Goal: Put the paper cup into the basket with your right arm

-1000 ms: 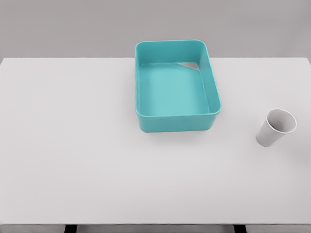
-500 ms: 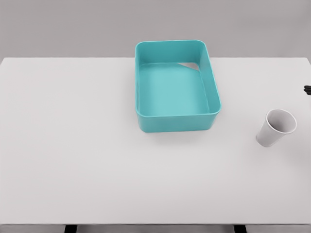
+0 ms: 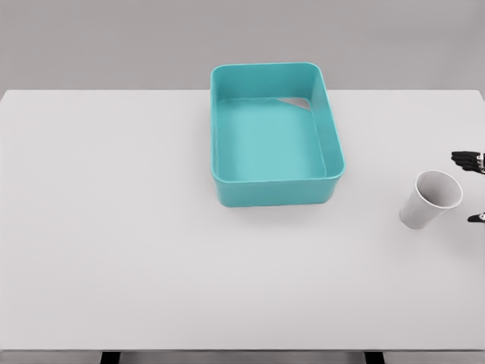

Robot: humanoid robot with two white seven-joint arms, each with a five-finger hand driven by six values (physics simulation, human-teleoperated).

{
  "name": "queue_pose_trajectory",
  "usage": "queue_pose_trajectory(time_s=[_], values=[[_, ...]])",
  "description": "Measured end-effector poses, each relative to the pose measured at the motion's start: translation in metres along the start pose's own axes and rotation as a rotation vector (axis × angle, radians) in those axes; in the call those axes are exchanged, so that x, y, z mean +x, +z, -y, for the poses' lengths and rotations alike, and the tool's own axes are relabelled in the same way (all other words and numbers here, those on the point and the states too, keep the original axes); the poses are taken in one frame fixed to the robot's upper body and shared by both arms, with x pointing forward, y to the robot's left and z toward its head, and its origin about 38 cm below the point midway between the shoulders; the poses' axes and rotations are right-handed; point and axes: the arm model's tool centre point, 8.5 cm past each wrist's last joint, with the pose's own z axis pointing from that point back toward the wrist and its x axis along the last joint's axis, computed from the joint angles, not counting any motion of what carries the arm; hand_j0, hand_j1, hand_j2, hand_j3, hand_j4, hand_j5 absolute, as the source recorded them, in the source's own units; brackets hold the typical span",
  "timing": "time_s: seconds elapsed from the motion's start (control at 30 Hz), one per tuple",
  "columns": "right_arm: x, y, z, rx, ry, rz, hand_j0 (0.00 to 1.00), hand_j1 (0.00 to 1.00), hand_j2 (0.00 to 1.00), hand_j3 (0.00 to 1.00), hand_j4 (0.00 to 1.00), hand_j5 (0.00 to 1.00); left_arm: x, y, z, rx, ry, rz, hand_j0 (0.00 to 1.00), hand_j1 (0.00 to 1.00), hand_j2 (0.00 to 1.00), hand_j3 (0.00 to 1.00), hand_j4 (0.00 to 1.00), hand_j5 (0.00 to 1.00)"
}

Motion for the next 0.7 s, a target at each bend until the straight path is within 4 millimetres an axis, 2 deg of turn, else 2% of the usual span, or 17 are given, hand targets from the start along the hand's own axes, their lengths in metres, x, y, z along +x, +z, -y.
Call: queue_pose_trajectory(time_s=[0.3, 0.7], values=[[-0.002, -0.011, -0.01, 0.006, -0.023, 0.02, 1.0, 1.0, 1.0, 1.0, 1.0, 1.0, 0.0, 0.0, 0.0, 0.0, 0.0, 0.0, 1.0, 1.0, 1.0, 1.0, 1.0, 1.0], [-0.002, -0.017, -0.016, 0.012, -0.032, 0.032, 1.0, 1.0, 1.0, 1.0, 1.0, 1.0, 0.0, 0.0, 0.0, 0.0, 0.0, 0.0, 1.0, 1.0, 1.0, 1.0, 1.0, 1.0]])
